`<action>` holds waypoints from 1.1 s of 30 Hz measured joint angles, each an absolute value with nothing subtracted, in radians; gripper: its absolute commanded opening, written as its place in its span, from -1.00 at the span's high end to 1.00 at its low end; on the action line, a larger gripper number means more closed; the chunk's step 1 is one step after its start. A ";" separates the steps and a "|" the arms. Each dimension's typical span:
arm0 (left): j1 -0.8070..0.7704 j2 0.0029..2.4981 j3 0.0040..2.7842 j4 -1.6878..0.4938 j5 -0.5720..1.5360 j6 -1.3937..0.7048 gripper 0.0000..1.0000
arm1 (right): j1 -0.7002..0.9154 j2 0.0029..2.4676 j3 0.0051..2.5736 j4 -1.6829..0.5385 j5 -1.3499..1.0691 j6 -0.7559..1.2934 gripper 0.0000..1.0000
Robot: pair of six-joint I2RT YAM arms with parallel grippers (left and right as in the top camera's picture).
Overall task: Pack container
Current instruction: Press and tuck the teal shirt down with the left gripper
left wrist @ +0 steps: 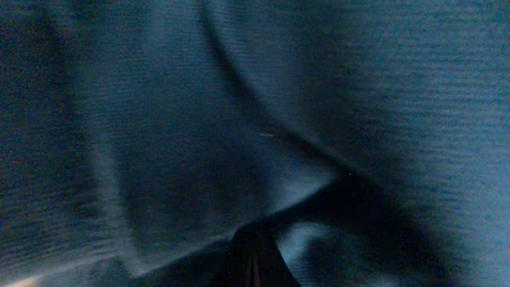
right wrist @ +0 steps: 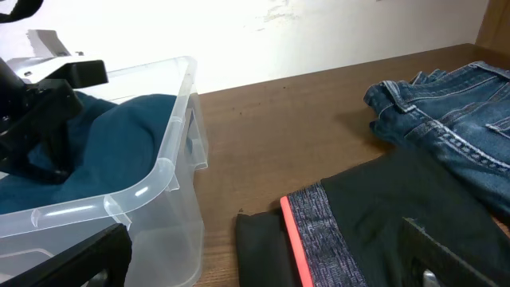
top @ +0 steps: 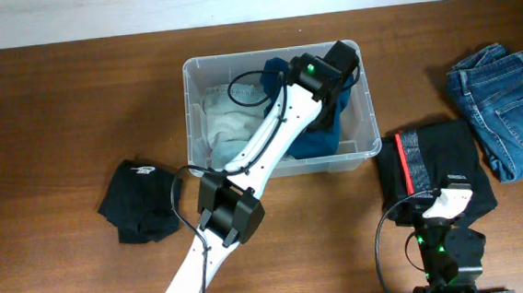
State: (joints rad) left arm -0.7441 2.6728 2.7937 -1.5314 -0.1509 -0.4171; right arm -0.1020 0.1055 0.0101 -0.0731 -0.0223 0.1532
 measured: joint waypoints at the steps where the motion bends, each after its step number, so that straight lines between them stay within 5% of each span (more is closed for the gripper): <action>1: -0.744 2.672 2.794 -1.527 -0.128 -0.410 0.99 | -0.102 0.105 0.010 -0.073 -0.022 0.153 -0.97; 33: -0.737 2.771 2.801 -1.451 0.193 -0.320 0.99 | -0.102 0.105 0.010 -0.073 -0.022 0.154 -0.97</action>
